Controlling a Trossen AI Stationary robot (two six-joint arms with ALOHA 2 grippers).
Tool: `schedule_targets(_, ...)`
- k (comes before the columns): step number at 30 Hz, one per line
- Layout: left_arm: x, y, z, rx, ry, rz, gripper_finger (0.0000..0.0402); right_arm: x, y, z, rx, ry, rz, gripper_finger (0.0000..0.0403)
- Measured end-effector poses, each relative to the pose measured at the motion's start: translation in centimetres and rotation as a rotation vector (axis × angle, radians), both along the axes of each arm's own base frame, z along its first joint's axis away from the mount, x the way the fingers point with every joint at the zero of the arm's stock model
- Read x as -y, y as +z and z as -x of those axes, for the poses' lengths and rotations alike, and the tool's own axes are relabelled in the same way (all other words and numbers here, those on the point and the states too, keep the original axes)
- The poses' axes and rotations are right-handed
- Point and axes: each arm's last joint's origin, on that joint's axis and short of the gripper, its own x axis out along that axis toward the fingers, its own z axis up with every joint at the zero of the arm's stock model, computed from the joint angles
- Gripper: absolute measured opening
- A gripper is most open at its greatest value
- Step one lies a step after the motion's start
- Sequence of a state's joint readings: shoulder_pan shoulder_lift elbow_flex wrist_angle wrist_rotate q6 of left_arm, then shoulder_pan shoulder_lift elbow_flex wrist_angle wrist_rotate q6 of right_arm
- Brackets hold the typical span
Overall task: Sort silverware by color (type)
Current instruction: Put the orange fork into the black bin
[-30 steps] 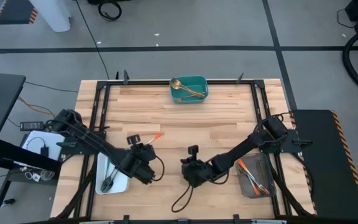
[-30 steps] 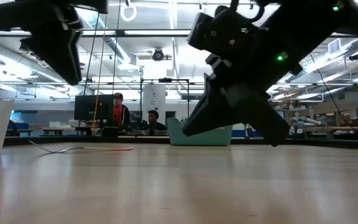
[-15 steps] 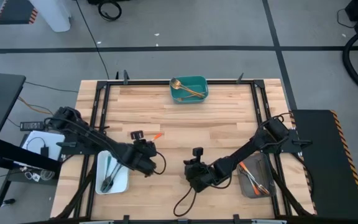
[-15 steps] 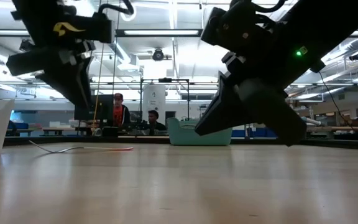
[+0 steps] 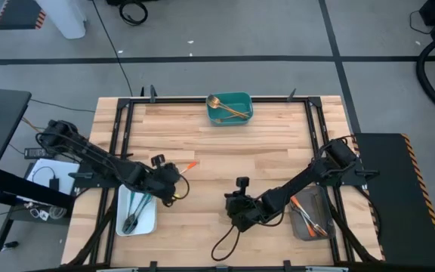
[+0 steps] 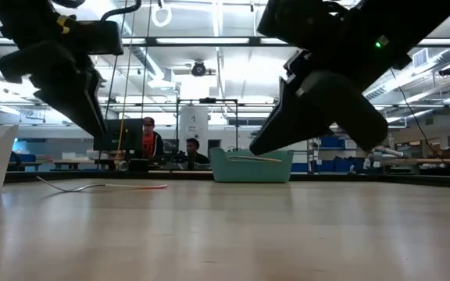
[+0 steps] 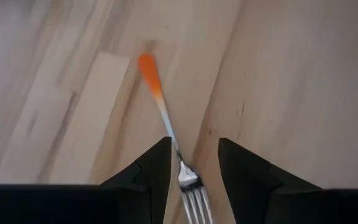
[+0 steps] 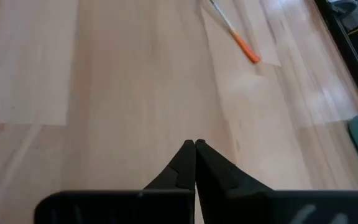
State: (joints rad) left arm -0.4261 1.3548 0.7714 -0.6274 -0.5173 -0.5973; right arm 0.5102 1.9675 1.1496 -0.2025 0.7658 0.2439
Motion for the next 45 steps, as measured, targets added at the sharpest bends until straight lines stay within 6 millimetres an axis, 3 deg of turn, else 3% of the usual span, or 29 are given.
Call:
schedule_targets(4, -0.8, -0.3, 0.1, 0.0, 0.063, 0.094, 0.0141, 0.4, 0.8, 0.3, 0.003, -0.023, 0.03, 0.0007)
schedule_targets(15, -2.0, -0.9, -0.7, 0.003, 0.253, 0.318, 0.0141, 1.0, 0.6, 0.7, -0.022, -0.076, 0.093, 0.0008)
schedule_targets(31, -3.2, -4.0, -2.5, -0.087, 0.262, 0.251, 0.0141, 0.7, 0.7, 0.5, -0.006, -0.051, 0.066, 0.0009)
schedule_targets(45, -5.3, -4.0, -3.0, -0.121, 0.235, 0.29, 0.0141, 0.5, 0.7, 0.6, -0.016, -0.036, 0.043, 0.0009)
